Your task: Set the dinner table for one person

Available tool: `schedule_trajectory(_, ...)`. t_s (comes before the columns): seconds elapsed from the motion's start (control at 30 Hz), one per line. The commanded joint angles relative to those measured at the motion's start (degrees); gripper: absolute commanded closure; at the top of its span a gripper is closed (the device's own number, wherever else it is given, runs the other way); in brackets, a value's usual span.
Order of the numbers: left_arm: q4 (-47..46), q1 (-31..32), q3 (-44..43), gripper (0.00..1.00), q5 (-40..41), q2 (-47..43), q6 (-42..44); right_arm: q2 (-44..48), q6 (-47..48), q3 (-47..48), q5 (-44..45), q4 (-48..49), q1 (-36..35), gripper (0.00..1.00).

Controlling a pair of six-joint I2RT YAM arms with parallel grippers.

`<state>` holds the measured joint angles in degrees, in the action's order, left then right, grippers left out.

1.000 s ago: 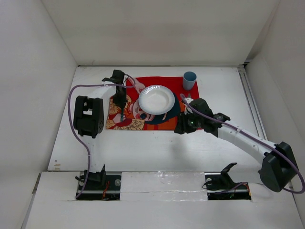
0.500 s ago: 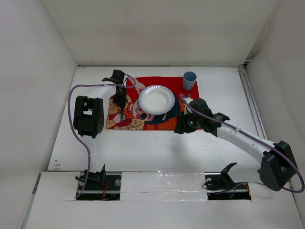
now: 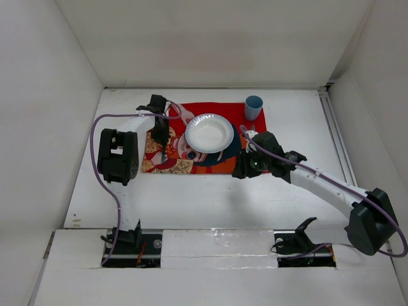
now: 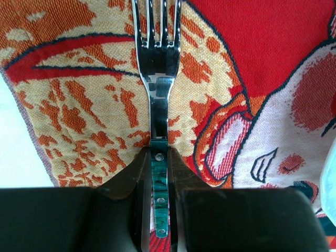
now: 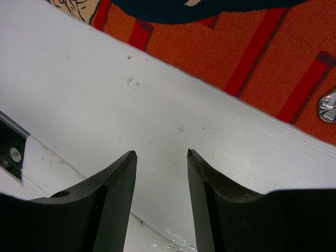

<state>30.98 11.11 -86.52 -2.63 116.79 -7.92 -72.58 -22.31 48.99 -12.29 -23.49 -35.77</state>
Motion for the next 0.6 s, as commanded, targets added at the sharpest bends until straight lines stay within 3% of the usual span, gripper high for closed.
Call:
schedule_trajectory(0.0,2.0,-0.1,1.9,1.0,-1.1,-3.4,0.6,0.2,-0.4,0.2,0.8,3.0,-0.6,0.51)
schedule_trajectory(0.5,0.9,0.4,5.0,1.0,0.5,-5.1,-0.4,0.2,-0.9,0.2,1.3,2.5,-2.2,0.51)
schedule_trajectory(0.57,0.9,0.4,5.0,0.92,0.5,-4.6,-0.4,0.8,-0.9,0.2,1.3,2.5,-2.2,0.51)
